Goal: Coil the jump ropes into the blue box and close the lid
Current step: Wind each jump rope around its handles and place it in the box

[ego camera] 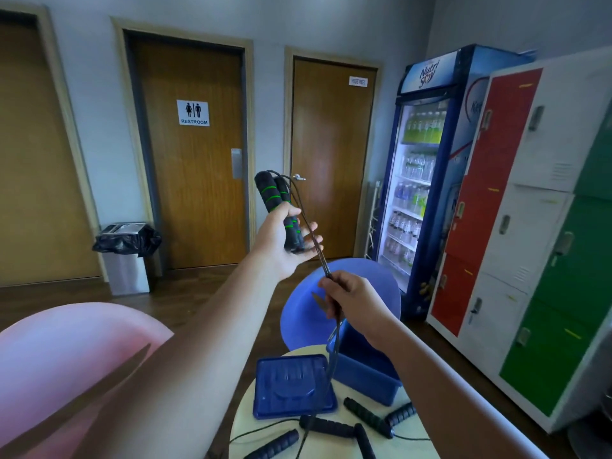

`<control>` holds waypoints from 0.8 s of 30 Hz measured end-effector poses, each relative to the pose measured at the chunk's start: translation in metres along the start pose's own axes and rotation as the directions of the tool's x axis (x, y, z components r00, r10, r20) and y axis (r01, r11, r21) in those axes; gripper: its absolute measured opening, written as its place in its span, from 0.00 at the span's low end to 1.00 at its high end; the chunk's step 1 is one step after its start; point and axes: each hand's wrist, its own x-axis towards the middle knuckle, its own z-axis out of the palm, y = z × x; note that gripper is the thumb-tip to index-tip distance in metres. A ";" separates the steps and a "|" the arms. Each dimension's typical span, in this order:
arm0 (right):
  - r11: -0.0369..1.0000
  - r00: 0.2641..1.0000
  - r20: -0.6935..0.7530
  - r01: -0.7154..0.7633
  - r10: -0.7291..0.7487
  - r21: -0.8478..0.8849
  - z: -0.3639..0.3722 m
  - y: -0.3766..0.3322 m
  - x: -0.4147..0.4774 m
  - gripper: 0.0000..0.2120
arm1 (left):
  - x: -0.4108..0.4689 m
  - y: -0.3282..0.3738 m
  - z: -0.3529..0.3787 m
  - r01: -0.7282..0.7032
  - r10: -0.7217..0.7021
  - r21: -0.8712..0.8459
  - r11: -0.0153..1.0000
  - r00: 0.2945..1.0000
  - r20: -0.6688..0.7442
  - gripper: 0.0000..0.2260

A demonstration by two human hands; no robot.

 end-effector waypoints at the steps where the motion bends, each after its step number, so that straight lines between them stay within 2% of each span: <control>1: 1.000 1.000 0.006 0.003 -0.003 -0.015 0.000 -0.001 0.000 0.13 | 0.002 0.000 0.005 0.005 -0.005 -0.033 0.999 1.000 0.010 0.08; 3: 0.999 1.000 0.025 0.010 -0.009 -0.033 -0.002 -0.002 0.001 0.10 | 0.006 0.000 0.010 0.002 -0.001 -0.087 0.996 1.000 0.015 0.12; 5: 0.996 0.999 0.041 0.021 -0.017 -0.084 -0.006 0.001 0.002 0.09 | 0.013 0.001 0.011 -0.035 0.035 -0.015 0.999 0.998 -0.047 0.10; 7: 0.969 0.998 0.034 0.058 -0.051 -0.242 -0.010 0.006 0.003 0.13 | 0.023 0.002 0.005 -0.102 0.139 0.273 0.957 0.983 -0.118 0.10; 8: 0.932 0.997 0.036 0.080 -0.072 -0.353 -0.013 0.008 0.002 0.15 | 0.029 0.002 0.001 -0.142 0.218 0.452 0.881 0.969 -0.120 0.14; 9: 0.884 0.995 0.051 0.103 -0.090 -0.456 -0.016 0.010 0.001 0.17 | 0.033 0.004 -0.002 -0.179 0.298 0.627 0.758 0.950 -0.089 0.19; 10: 0.833 0.992 0.074 0.125 -0.101 -0.539 -0.018 0.011 0.000 0.16 | 0.037 0.006 -0.008 -0.205 0.366 0.789 0.580 0.930 -0.027 0.23; 12: 0.750 0.989 0.113 0.146 -0.095 -0.645 -0.024 0.011 0.000 0.13 | 0.040 0.015 -0.020 -0.207 0.407 0.970 0.124 0.902 0.140 0.29; 13: 0.731 0.988 0.127 0.148 -0.085 -0.666 -0.029 0.009 0.000 0.11 | 0.040 0.021 -0.026 -0.197 0.377 0.977 -0.080 0.901 0.212 0.32; 14: 0.727 0.988 0.137 0.150 -0.077 -0.670 -0.035 0.006 0.000 0.10 | 0.039 0.028 -0.033 -0.192 0.327 0.951 -0.243 0.907 0.266 0.34; 15: 0.730 0.986 0.147 0.153 -0.072 -0.666 -0.041 0.002 0.000 0.11 | 0.038 0.034 -0.039 -0.195 0.264 0.912 -0.360 0.917 0.300 0.35; 16: 0.731 0.986 0.152 0.152 -0.067 -0.665 -0.048 -0.004 0.000 0.11 | 0.036 0.039 -0.044 -0.210 0.199 0.875 -0.436 0.926 0.322 0.36; 18: 0.708 0.985 0.139 0.168 -0.099 -0.686 -0.062 -0.021 0.000 0.11 | 0.030 0.045 -0.052 -0.262 0.077 0.826 -0.500 0.936 0.344 0.37; 21: 0.714 0.974 0.109 0.219 -0.197 -0.665 -0.078 -0.049 0.003 0.07 | 0.015 0.046 -0.052 -0.350 -0.097 0.788 -0.506 0.931 0.351 0.32; 23: 0.688 0.961 0.100 0.256 -0.259 -0.679 -0.085 -0.064 0.006 0.07 | 0.002 0.044 -0.047 -0.417 -0.186 0.808 -0.417 0.909 0.373 0.25; 24: 0.679 0.953 0.084 0.267 -0.290 -0.683 -0.089 -0.070 0.008 0.07 | -0.005 0.043 -0.044 -0.441 -0.210 0.836 -0.326 0.896 0.391 0.20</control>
